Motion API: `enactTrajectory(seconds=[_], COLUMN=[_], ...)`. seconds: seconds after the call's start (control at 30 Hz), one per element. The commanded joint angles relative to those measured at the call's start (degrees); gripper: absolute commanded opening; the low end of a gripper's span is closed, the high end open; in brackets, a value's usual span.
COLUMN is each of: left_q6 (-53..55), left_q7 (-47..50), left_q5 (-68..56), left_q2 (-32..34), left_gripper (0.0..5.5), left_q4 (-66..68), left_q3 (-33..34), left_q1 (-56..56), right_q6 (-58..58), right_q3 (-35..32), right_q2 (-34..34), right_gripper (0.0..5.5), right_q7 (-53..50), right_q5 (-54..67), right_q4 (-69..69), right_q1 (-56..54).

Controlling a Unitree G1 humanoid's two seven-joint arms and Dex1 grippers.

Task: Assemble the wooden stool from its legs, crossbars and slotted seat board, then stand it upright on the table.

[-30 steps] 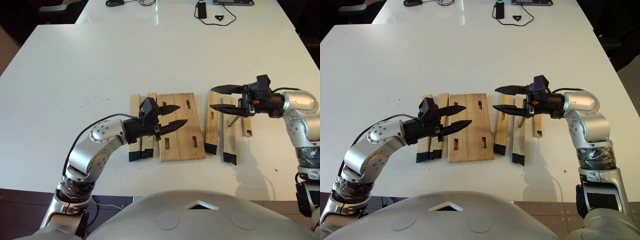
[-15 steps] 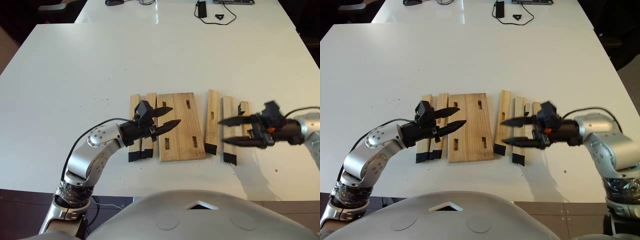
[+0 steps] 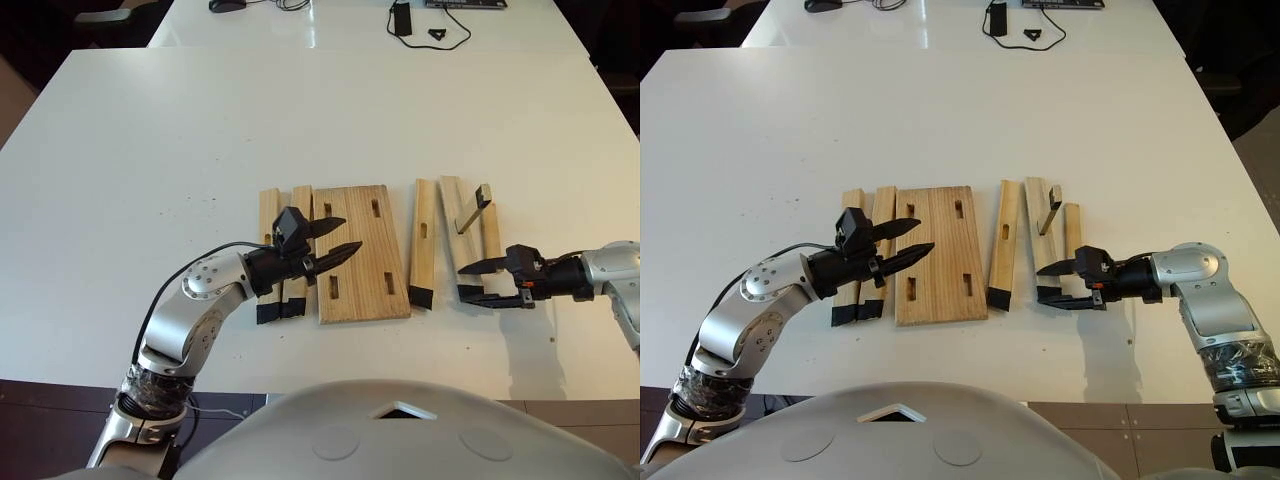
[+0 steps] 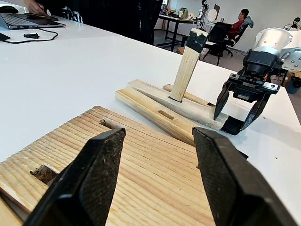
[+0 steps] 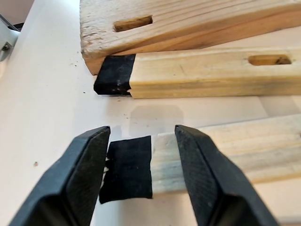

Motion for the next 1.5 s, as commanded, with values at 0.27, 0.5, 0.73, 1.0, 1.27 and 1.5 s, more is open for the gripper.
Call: enactTrajectory(seconds=[0.27,0.5,0.73,1.0,1.27,1.5], left_q6=[-0.7,-0.8,-0.6,-0.5,-0.9,-1.6], left_q7=[0.9,1.8,3.2,3.7,4.0,4.1], left_q5=[1.3,1.4,1.5,1.6,2.3,3.4], left_q2=[-0.2,0.0,-0.4,-0.5,-0.6,-0.5], left_gripper=[2.66,2.66,2.66,2.66,2.66,2.66], left_q4=[-0.1,-1.1,-2.4,-2.5,-2.2,-1.7], left_q3=[0.3,0.9,0.7,0.3,-0.3,-1.1], left_q1=[1.5,3.6,5.6,5.8,5.9,6.2], right_q6=[7.3,23.1,39.7,40.5,37.4,36.1], right_q3=[-7.9,-9.6,-10.5,-7.7,-4.7,-4.7], right_q2=[2.3,5.0,6.2,6.8,7.1,8.9], right_gripper=[2.54,3.52,3.71,3.71,3.71,3.71], right_q7=[-11.1,-22.0,-31.4,-36.5,-38.1,-39.0], right_q5=[2.5,4.6,8.0,3.5,-1.0,-1.4], right_q4=[0.1,-9.9,-20.9,-21.8,-18.9,-16.3], right_q1=[-3.2,3.0,2.3,4.0,5.9,5.6])
